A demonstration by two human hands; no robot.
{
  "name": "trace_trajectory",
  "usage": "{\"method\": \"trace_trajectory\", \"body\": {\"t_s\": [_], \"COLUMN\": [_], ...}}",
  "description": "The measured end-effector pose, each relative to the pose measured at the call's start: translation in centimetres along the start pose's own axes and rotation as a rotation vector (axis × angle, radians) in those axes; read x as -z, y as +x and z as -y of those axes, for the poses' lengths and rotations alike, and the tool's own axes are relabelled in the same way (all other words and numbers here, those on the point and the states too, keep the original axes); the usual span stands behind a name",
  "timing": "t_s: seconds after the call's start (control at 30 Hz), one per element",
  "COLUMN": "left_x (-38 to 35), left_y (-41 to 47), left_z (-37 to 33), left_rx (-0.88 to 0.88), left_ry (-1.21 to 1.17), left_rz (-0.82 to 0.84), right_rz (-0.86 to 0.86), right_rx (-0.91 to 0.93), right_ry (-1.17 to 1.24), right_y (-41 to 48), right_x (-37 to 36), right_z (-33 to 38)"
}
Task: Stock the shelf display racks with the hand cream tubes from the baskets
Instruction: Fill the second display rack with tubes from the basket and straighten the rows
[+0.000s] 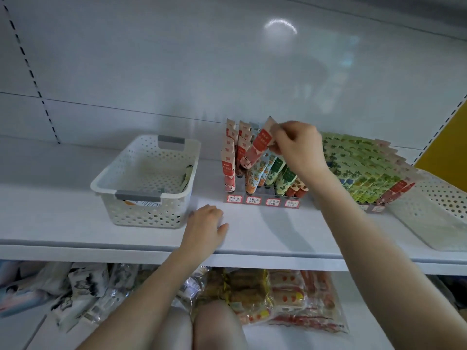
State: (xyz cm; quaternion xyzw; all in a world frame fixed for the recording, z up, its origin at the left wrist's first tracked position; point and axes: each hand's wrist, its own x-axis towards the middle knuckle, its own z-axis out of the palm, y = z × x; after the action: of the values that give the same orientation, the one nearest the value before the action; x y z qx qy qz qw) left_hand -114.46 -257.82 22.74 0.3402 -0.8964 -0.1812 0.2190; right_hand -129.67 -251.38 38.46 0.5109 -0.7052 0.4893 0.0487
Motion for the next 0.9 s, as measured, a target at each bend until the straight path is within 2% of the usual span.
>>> {"method": "trace_trajectory", "body": {"t_s": [0.17, 0.4, 0.73, 0.9], "left_x": [-1.3, -1.6, -2.0, -1.8], "left_y": [-0.3, -0.3, -0.2, -0.2], "left_z": [1.2, 1.2, 1.4, 1.4], "left_rx": [-0.038, -0.062, -0.064, -0.048], "left_ry": [0.08, 0.095, 0.117, 0.133], "left_rz": [-0.082, -0.103, -0.108, -0.069], "right_rz": [0.036, 0.008, -0.003, -0.07], "right_rx": [0.109, 0.037, 0.091, 0.125], "right_ry": [-0.269, -0.507, -0.596, -0.623], "right_y": [2.6, 2.8, 1.3, 1.6], "right_x": [-2.4, -5.8, -7.7, -8.0], "right_z": [-0.6, -2.3, -4.0, -4.4]}}
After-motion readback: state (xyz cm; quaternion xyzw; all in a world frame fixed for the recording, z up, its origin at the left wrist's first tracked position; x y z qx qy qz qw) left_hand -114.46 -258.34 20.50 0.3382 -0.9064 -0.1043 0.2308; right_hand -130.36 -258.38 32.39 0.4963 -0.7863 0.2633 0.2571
